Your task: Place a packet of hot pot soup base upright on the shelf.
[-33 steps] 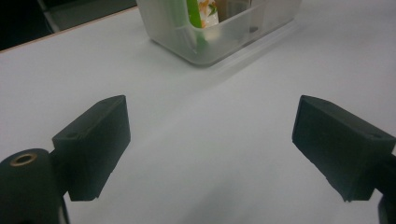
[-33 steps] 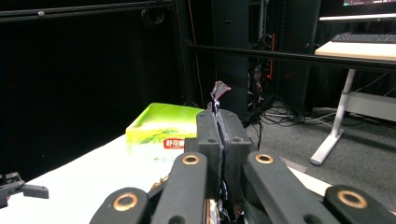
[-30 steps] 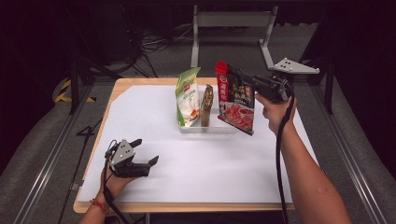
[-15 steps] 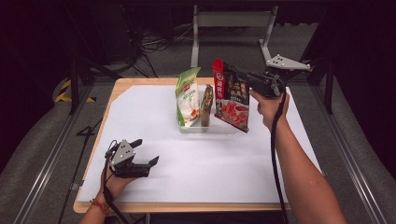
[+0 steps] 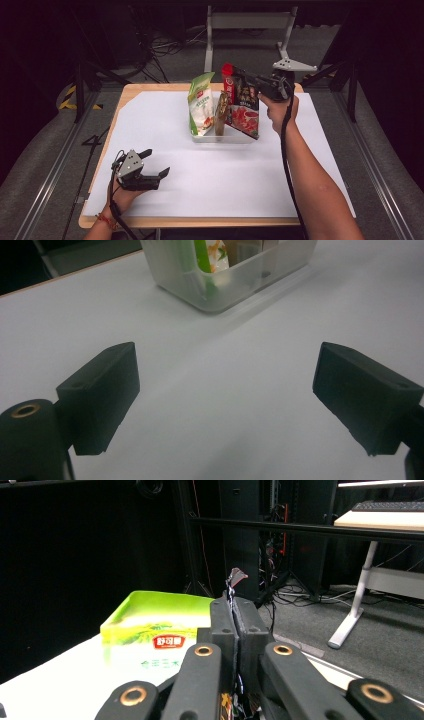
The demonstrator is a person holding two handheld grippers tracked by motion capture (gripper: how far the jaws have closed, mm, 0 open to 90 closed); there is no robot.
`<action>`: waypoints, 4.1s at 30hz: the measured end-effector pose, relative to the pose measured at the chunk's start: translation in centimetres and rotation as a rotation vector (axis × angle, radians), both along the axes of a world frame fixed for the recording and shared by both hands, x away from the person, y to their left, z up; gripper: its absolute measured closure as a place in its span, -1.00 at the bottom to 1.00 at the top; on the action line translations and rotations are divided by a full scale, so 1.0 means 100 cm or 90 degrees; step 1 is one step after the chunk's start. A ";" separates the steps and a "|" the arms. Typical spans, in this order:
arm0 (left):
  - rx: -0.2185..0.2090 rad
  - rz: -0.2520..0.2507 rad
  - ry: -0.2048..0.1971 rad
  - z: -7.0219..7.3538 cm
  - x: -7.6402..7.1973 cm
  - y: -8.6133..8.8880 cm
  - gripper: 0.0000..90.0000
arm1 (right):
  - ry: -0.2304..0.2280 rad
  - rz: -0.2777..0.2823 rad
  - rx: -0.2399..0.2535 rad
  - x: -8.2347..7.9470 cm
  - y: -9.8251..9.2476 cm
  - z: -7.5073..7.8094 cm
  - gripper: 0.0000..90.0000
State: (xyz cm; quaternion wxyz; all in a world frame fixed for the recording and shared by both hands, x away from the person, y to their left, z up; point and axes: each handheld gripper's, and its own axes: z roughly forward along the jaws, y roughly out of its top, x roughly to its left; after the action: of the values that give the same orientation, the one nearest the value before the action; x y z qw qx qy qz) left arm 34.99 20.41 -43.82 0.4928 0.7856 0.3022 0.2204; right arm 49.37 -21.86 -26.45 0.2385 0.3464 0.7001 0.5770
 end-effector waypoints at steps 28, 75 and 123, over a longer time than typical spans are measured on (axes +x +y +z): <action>0.002 -0.006 0.000 0.000 0.000 0.000 -0.72 | -0.014 0.019 0.024 0.015 0.004 -0.036 0.95; 0.023 -0.006 0.003 -0.002 0.001 -0.005 -0.73 | 0.011 0.002 -0.048 -0.006 -0.028 -0.048 0.89; 0.041 -0.011 0.003 -0.004 0.001 -0.010 -0.74 | -0.019 -0.005 -0.128 -0.058 -0.050 -0.039 0.32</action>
State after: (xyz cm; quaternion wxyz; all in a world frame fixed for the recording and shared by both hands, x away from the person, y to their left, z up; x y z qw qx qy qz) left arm 35.11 19.41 -44.18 0.4684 0.8043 0.2892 0.2239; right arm 43.53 -26.88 -30.39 0.2847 0.3148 0.7497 0.5078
